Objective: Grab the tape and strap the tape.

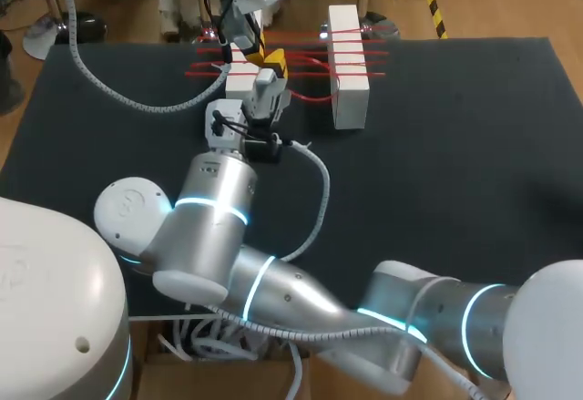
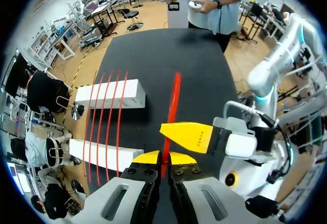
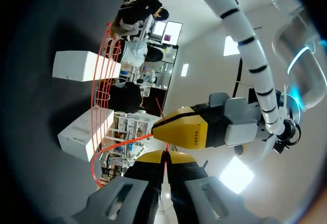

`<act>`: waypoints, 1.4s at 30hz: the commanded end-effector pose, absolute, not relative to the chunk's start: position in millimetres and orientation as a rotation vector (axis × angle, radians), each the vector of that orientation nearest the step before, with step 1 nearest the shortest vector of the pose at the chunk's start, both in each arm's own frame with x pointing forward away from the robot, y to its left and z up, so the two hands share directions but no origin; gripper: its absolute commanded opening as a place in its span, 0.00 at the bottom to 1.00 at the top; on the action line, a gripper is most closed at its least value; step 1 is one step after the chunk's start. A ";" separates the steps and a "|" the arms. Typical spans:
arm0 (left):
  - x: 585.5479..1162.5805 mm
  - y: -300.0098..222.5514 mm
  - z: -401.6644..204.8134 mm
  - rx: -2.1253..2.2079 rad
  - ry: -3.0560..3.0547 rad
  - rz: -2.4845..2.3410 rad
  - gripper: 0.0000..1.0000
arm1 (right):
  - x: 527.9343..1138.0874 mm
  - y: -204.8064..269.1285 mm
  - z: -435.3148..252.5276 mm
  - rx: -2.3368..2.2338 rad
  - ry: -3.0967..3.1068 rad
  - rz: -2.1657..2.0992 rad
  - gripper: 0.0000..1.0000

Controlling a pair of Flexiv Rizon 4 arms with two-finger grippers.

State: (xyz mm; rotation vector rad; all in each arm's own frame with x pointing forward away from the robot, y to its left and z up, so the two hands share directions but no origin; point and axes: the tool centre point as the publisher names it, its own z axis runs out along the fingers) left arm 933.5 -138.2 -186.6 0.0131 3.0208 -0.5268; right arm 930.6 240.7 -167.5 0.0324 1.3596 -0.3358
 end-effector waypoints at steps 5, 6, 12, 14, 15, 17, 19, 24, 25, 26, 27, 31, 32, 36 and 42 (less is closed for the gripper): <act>933.8 -139.8 -185.1 0.011 3.023 -0.521 0.00 | 931.9 240.4 -162.3 0.059 1.383 -0.298 0.00; 933.8 -139.8 -185.1 0.011 3.023 -0.521 0.00 | 931.4 239.1 -161.0 0.060 1.380 -0.291 0.00; 933.8 -139.8 -185.1 0.011 3.023 -0.521 0.00 | 922.0 223.7 -153.8 0.061 1.383 -0.242 0.46; 933.8 -139.8 -185.1 0.011 3.023 -0.521 0.00 | 916.1 217.7 -153.6 0.041 1.386 -0.235 0.33; 933.8 -139.8 -185.1 0.011 3.023 -0.521 0.00 | 912.7 214.5 -153.1 0.036 1.386 -0.228 0.33; 933.8 -139.8 -185.1 0.011 3.023 -0.521 0.00 | 905.1 206.8 -152.1 0.018 1.388 -0.213 0.29; 933.8 -139.8 -185.1 0.011 3.023 -0.521 0.00 | 897.6 198.9 -150.9 -0.002 1.385 -0.200 0.17; 933.8 -139.8 -185.1 0.011 3.023 -0.521 0.00 | 882.8 181.2 -147.3 -0.030 1.390 -0.178 0.18; 933.8 -139.8 -185.1 0.011 3.023 -0.521 0.00 | 881.2 177.8 -145.9 -0.030 1.391 -0.176 0.20; 933.8 -139.8 -185.1 0.011 3.023 -0.521 0.00 | 880.4 175.0 -144.6 -0.031 1.392 -0.175 0.25; 933.8 -139.8 -185.1 0.011 3.023 -0.521 0.00 | 880.1 172.5 -143.2 -0.029 1.394 -0.174 0.29; 933.8 -139.8 -185.1 0.011 3.023 -0.521 0.00 | 883.4 163.9 -138.7 0.009 1.395 -0.177 1.00; 933.8 -139.8 -185.1 0.011 3.023 -0.521 0.00 | 883.4 163.9 -138.7 0.009 1.395 -0.177 1.00; 924.2 -104.9 -189.1 0.006 3.044 -0.460 0.00 | 883.4 163.9 -138.7 0.009 1.395 -0.177 1.00; 908.1 -38.2 -206.2 -0.034 3.066 -0.361 0.00 | 883.4 163.9 -138.7 0.009 1.395 -0.177 1.00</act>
